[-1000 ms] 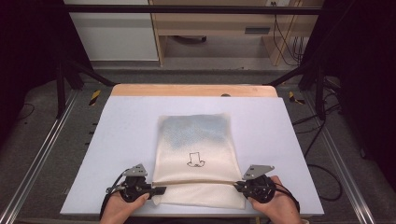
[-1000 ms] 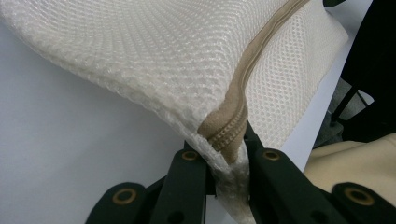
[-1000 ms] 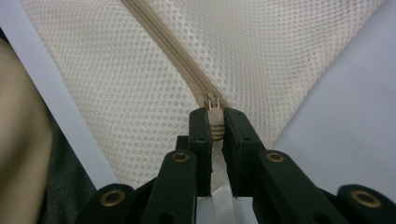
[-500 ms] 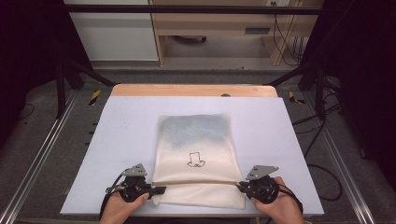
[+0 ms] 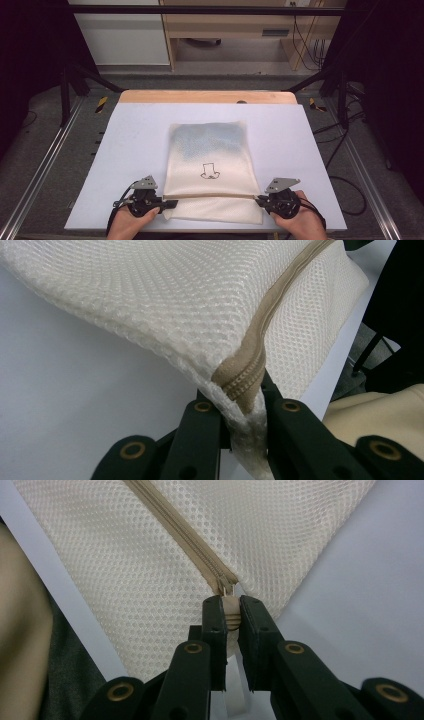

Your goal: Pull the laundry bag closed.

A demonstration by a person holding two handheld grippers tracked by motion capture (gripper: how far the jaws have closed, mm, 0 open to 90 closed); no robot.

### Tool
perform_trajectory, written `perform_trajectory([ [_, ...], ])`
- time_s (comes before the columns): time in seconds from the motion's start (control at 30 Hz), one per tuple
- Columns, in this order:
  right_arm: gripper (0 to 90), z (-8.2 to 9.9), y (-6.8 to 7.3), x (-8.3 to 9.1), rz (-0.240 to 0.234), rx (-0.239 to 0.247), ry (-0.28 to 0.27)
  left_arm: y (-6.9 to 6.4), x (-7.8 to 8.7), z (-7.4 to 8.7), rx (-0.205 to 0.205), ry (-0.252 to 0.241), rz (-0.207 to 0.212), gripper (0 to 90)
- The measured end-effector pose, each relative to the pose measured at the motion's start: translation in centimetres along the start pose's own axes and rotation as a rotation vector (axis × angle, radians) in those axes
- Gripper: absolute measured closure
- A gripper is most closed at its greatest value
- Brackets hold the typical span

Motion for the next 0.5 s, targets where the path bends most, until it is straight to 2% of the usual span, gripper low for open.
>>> perform_trajectory([
  [0.2, 81.9, -0.1, 0.1, -0.3, -0.001, -0.001, 0.000, -0.1, 0.3, 0.1, 0.011, -0.008, -0.012, 77.1],
  [0.23, 81.5, -0.1, 0.1, -0.3, 0.000, 0.002, -0.004, 0.0, 0.4, 0.1, 0.018, -0.013, -0.020, 71.7],
  [0.27, 72.7, -0.2, 0.1, -0.5, -0.002, -0.013, -0.008, 0.0, 0.6, 0.1, 0.023, -0.024, -0.035, 59.2],
  [0.3, 72.7, -0.2, 0.1, -0.5, -0.002, -0.013, -0.008, 0.1, 0.8, 0.0, 0.030, -0.035, -0.055, 59.2],
  [0.37, 61.8, -0.3, -0.1, -0.5, 0.007, -0.025, -0.021, 0.2, 1.2, 0.1, 0.046, -0.039, -0.069, 40.9],
  [0.4, 52.7, -0.5, -0.2, -0.5, 0.015, -0.030, -0.036, 0.3, 1.5, 0.1, 0.051, -0.043, -0.078, 37.0],
  [0.47, 35.6, -1.3, -0.1, -0.4, 0.011, -0.065, -0.065, 0.5, 2.0, 0.2, 0.044, -0.057, -0.132, 27.2],
  [0.5, 35.6, -1.3, -0.1, -0.4, 0.011, -0.065, -0.065, 0.6, 2.2, 0.2, 0.033, -0.058, -0.155, 27.2],
])
Point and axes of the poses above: each handheld gripper's, and its own axes: x roughly backward along the jaws, z roughly out of its underside, y roughly to its left, the point moved 6 cm from there along -x, roughly forward along the jaws, and after that the axes turned 7 degrees about y, right-handed, at the moved point
